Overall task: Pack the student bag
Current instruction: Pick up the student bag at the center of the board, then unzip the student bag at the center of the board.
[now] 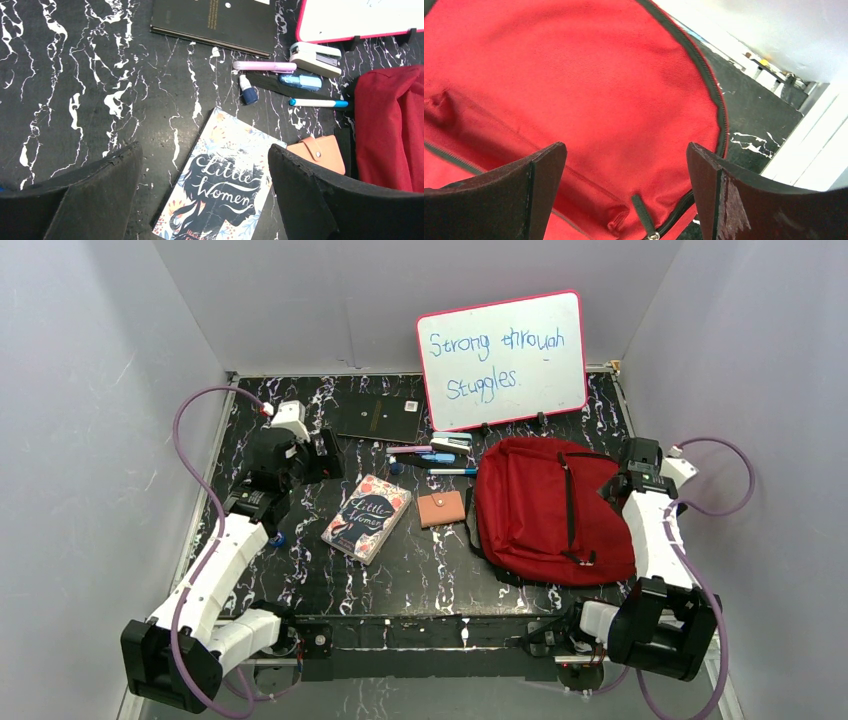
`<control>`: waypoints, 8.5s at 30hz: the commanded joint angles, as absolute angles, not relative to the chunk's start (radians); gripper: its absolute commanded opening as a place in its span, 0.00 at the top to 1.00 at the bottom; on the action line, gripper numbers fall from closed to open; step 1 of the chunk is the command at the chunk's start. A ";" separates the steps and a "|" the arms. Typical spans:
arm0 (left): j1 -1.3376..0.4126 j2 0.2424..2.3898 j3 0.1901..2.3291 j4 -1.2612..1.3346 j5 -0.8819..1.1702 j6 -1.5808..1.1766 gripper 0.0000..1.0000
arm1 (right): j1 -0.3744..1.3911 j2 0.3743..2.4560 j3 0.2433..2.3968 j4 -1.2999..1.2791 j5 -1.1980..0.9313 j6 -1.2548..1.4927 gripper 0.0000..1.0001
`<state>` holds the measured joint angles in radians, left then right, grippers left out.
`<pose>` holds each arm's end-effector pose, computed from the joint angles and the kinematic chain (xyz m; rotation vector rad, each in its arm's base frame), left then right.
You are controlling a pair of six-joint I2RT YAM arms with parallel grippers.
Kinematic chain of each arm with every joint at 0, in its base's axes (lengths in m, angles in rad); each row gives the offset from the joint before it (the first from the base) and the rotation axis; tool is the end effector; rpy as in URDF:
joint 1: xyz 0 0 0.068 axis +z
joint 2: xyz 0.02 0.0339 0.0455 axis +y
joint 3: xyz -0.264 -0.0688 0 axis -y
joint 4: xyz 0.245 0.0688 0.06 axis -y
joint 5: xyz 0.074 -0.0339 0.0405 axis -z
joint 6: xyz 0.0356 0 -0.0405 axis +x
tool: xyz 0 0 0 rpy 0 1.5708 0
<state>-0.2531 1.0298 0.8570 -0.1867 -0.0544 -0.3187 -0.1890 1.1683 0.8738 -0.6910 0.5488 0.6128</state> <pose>0.2311 -0.0578 0.3182 -0.1003 1.9412 -0.3288 0.2186 -0.0607 0.2557 1.1312 2.1438 -0.5116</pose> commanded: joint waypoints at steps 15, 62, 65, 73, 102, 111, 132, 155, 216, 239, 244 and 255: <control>-0.344 1.001 0.856 -0.179 -0.108 -0.281 0.07 | -0.279 1.004 0.672 -0.638 0.622 0.767 0.01; -0.345 1.113 0.888 -0.179 -0.076 -0.295 0.08 | -0.468 1.028 0.647 -0.433 0.360 0.719 1.00; -0.345 1.123 0.918 -0.185 -0.070 -0.295 0.08 | -0.469 0.952 0.726 -0.456 0.302 0.691 1.00; -0.345 1.141 0.999 -0.204 -0.047 -0.288 0.08 | -0.469 0.960 1.016 -0.458 0.110 0.650 1.00; -0.353 1.063 0.999 -0.253 -0.089 -0.326 0.09 | -0.266 1.124 1.571 -0.254 -0.622 0.717 1.00; -0.353 1.030 1.001 -0.271 -0.138 -0.329 0.09 | 0.296 1.355 1.794 -0.201 -0.382 0.665 1.00; -0.353 0.902 1.051 -0.369 -0.284 -0.299 0.07 | 0.639 1.666 2.239 -0.232 -0.194 0.342 1.00; -0.352 1.017 1.446 -0.328 0.611 0.089 0.11 | 0.639 1.166 1.768 -0.245 -0.504 -0.339 1.00; -0.408 1.325 1.581 -0.188 1.129 0.056 1.00 | 0.639 0.644 1.259 -0.696 0.298 0.574 0.41; -0.408 1.590 2.026 -0.460 1.036 0.324 1.00 | 0.640 0.690 1.168 -0.733 0.298 0.641 0.37; -0.412 1.487 1.805 -0.453 0.944 0.418 1.00 | 0.640 0.732 1.139 -0.761 0.314 0.672 0.37; -0.423 1.396 1.627 -0.400 0.979 0.384 1.00 | 0.640 0.776 1.103 -0.652 0.204 0.704 0.38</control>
<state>-0.4168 1.4536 1.6501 -0.4244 0.9508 0.3786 0.6392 0.7567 1.0657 -0.7277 0.2287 0.6819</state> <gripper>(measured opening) 0.046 0.631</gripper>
